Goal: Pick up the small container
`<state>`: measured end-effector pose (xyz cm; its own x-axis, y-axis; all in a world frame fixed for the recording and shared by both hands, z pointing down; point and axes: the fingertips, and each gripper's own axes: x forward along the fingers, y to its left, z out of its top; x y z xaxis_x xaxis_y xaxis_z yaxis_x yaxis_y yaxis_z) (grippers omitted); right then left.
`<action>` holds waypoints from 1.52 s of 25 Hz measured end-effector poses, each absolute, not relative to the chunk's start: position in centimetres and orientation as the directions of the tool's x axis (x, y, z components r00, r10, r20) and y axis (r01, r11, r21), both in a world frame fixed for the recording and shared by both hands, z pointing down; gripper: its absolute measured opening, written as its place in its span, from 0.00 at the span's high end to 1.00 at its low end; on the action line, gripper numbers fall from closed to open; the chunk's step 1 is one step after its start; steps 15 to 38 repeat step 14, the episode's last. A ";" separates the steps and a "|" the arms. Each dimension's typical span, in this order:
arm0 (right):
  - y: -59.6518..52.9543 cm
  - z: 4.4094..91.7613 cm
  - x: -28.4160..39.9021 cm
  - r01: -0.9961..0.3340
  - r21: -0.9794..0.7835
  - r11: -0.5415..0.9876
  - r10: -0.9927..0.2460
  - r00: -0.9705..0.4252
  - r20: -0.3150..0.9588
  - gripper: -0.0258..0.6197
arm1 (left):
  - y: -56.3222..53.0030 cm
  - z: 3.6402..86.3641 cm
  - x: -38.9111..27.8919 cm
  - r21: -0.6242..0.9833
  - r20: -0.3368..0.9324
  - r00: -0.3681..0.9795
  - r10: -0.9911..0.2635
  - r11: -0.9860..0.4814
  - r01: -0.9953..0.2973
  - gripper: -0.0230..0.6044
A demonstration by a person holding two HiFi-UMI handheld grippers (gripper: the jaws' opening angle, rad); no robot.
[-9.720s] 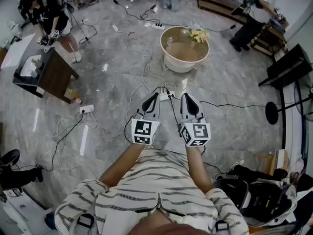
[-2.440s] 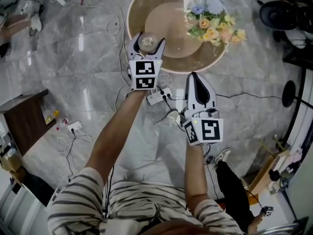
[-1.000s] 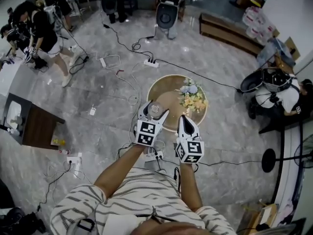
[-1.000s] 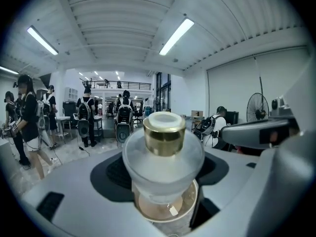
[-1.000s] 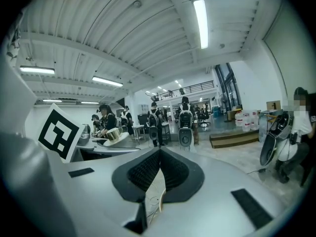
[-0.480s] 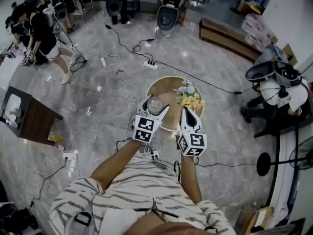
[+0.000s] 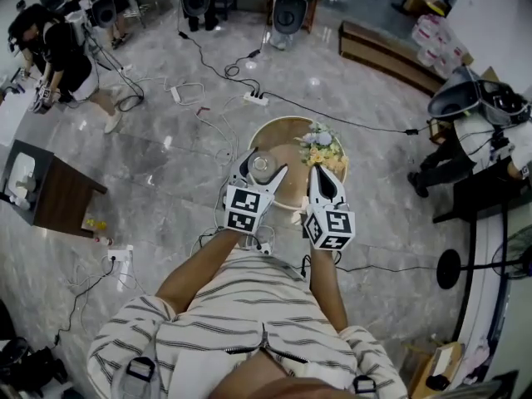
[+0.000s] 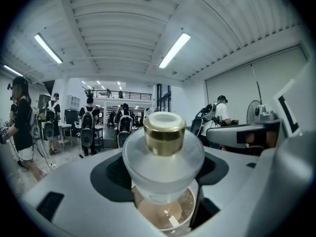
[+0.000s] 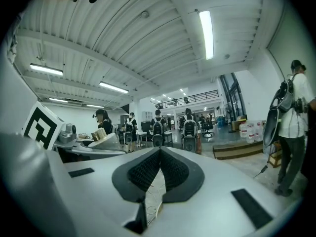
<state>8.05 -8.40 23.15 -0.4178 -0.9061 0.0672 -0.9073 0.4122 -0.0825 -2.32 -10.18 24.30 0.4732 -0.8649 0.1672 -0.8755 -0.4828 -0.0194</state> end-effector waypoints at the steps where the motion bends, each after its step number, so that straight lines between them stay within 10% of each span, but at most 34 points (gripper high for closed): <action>1: -8.4 23.0 8.1 -0.907 -0.082 0.412 -0.906 -0.418 0.065 0.97 | -10.1 24.2 -2.3 -0.022 0.165 0.473 -0.866 -0.482 -0.876 0.43; 38: -8.3 23.2 7.5 -0.905 -0.076 0.418 -0.904 -0.423 0.068 0.97 | -9.6 23.8 -2.9 -0.019 0.148 0.465 -0.873 -0.473 -0.881 0.43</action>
